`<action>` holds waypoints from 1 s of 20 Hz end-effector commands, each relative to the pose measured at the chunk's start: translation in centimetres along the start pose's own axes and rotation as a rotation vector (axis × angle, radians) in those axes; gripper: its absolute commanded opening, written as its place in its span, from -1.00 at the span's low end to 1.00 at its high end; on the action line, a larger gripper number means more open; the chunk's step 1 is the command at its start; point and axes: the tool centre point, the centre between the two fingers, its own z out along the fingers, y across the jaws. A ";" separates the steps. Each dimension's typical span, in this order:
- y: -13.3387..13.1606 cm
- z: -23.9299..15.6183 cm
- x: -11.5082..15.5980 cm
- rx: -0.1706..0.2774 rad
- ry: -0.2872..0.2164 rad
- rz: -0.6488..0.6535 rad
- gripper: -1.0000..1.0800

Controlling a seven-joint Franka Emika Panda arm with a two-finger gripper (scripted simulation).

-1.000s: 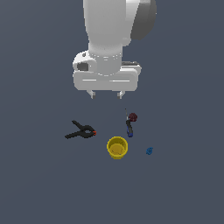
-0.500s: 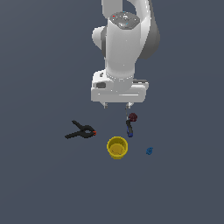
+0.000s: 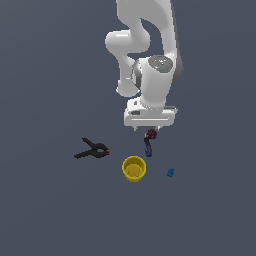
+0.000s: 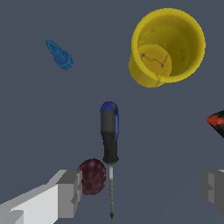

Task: Pick up a designated object from a clutter of objects.

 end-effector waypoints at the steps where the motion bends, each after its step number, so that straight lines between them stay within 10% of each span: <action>1: -1.5 2.0 -1.4 0.004 -0.002 -0.006 0.92; 20: -5.5 7.6 -6.6 0.024 -0.013 -0.024 0.92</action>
